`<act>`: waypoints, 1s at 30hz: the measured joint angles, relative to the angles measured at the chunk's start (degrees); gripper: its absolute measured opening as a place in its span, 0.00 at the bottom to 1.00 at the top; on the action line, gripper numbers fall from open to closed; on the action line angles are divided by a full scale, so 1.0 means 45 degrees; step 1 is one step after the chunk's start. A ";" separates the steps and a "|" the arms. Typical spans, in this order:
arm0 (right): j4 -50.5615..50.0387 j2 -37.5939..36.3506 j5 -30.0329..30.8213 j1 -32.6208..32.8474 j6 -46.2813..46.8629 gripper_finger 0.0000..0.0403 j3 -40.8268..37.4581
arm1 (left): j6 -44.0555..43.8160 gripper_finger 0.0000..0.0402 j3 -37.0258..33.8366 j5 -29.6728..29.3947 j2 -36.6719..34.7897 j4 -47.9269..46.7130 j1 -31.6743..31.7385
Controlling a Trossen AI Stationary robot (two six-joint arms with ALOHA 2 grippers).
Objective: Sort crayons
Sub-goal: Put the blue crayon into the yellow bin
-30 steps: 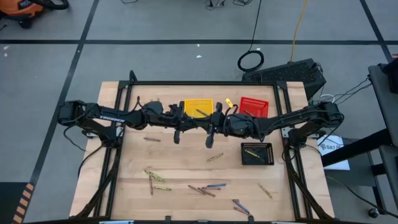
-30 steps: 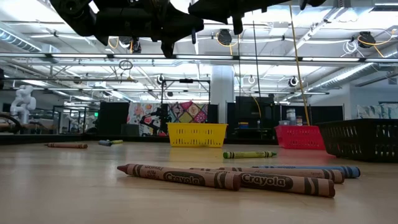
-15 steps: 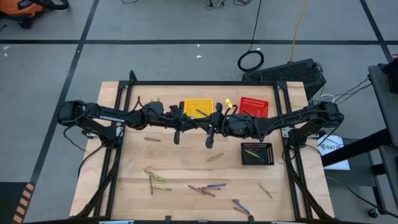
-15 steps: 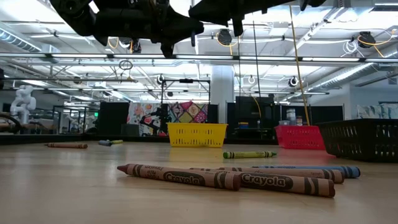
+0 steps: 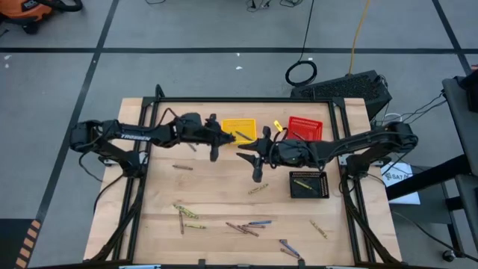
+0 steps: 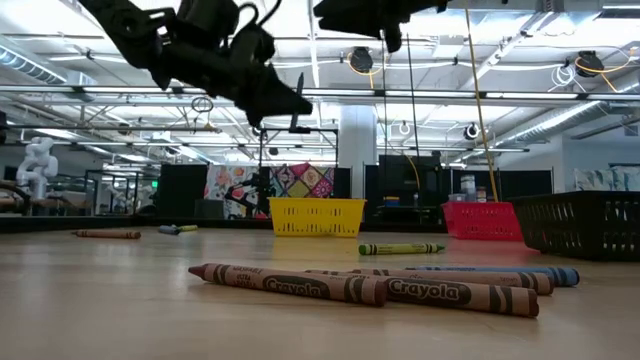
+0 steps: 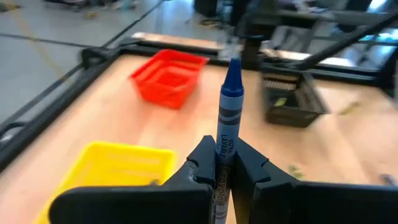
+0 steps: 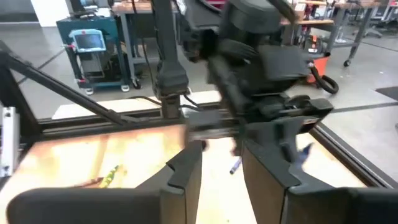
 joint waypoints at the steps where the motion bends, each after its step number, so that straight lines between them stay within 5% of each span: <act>1: -0.0088 -0.0119 0.0025 0.0096 -0.0002 0.25 0.0002 | 0.0158 0.03 0.0000 0.0005 -0.0003 -0.0082 0.0182; 8: -0.1256 -0.0916 0.0044 0.0670 0.0032 0.25 0.0004 | 0.0559 0.03 0.0357 0.0368 0.0041 -0.1835 0.1236; 23: -0.3279 -0.1613 0.0081 0.0852 -0.0051 0.25 0.0005 | 0.3172 0.03 0.4843 0.1077 0.3164 -0.7910 0.1784; 30: -0.3701 -0.1607 0.0095 0.0852 -0.0051 0.25 0.0005 | 0.3231 0.03 0.5362 0.1095 0.4154 -0.8458 0.2274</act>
